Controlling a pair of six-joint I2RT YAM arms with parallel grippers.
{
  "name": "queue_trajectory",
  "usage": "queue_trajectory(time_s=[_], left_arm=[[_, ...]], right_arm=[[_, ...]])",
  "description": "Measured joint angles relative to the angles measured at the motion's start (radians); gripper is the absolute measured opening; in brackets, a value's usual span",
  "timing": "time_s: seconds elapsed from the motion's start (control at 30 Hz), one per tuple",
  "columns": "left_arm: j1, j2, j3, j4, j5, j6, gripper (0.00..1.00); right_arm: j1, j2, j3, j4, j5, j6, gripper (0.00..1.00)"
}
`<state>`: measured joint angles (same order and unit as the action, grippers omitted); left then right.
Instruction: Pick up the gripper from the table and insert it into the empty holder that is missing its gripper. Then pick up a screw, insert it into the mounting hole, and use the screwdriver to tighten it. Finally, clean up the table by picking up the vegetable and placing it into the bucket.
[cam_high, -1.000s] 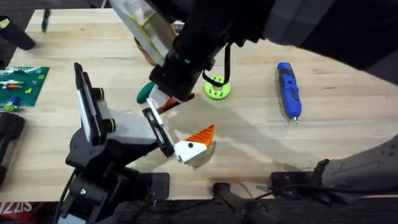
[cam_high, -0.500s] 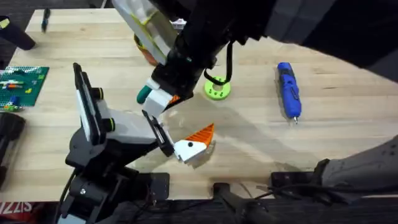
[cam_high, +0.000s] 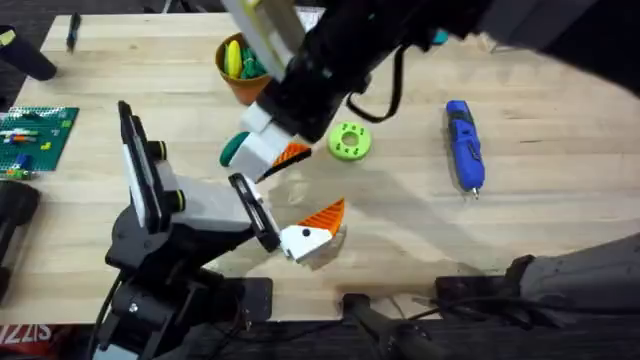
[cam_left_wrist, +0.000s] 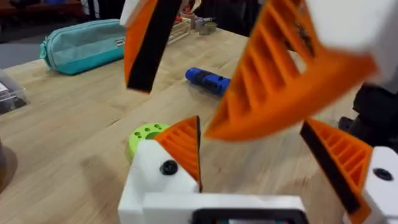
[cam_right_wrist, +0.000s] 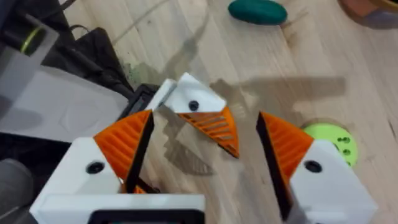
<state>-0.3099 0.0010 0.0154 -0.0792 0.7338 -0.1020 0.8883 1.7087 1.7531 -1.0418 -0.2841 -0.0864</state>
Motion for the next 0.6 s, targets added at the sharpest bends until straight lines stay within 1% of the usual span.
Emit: queue_trajectory(time_s=[0.27,0.6], left_arm=[[0.0,0.0,0.0,0.0,0.0,0.0,0.985],[0.0,0.0,0.0,0.0,0.0,0.0,0.986]], right_arm=[[-0.092,-0.075,0.0,-0.081,-0.003,-0.013,0.993],[-0.207,-0.197,0.0,-0.222,-0.036,-0.186,0.993]])
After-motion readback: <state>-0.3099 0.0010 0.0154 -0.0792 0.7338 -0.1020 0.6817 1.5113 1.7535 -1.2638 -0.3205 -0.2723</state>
